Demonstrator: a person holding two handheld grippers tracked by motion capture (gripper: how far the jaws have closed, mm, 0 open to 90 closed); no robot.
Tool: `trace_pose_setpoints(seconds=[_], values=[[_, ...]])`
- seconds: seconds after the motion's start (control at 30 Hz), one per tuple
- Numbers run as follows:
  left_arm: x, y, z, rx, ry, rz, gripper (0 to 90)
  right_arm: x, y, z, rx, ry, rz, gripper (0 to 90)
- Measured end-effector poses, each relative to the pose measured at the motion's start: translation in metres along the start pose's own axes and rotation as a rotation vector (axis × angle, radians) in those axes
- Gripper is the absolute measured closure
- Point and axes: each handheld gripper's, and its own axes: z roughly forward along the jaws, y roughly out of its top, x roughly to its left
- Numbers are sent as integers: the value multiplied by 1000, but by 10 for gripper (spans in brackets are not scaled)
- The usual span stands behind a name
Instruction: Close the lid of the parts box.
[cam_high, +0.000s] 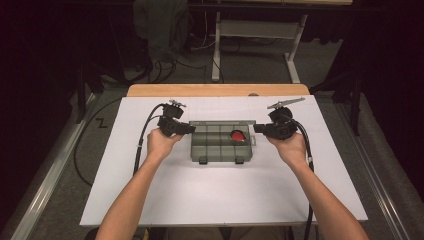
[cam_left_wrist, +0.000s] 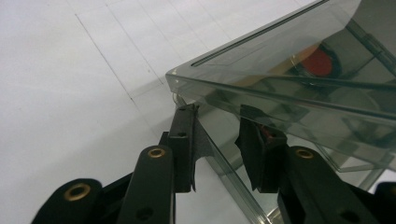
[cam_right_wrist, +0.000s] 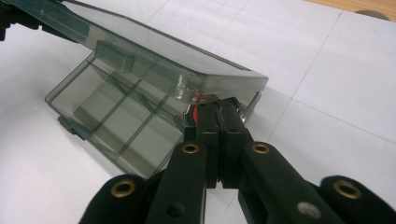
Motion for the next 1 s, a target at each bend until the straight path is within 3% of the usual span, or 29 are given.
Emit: trace_pose_setpoints(seconds=[0.47, 1.0], values=[[-11, -7, -12, -17, -32, 23, 671, 1, -7, -4, 9, 15, -2, 900], [-16, -18, -19, 8, -42, 39, 654, 2, -18, -3, 20, 38, -9, 900]])
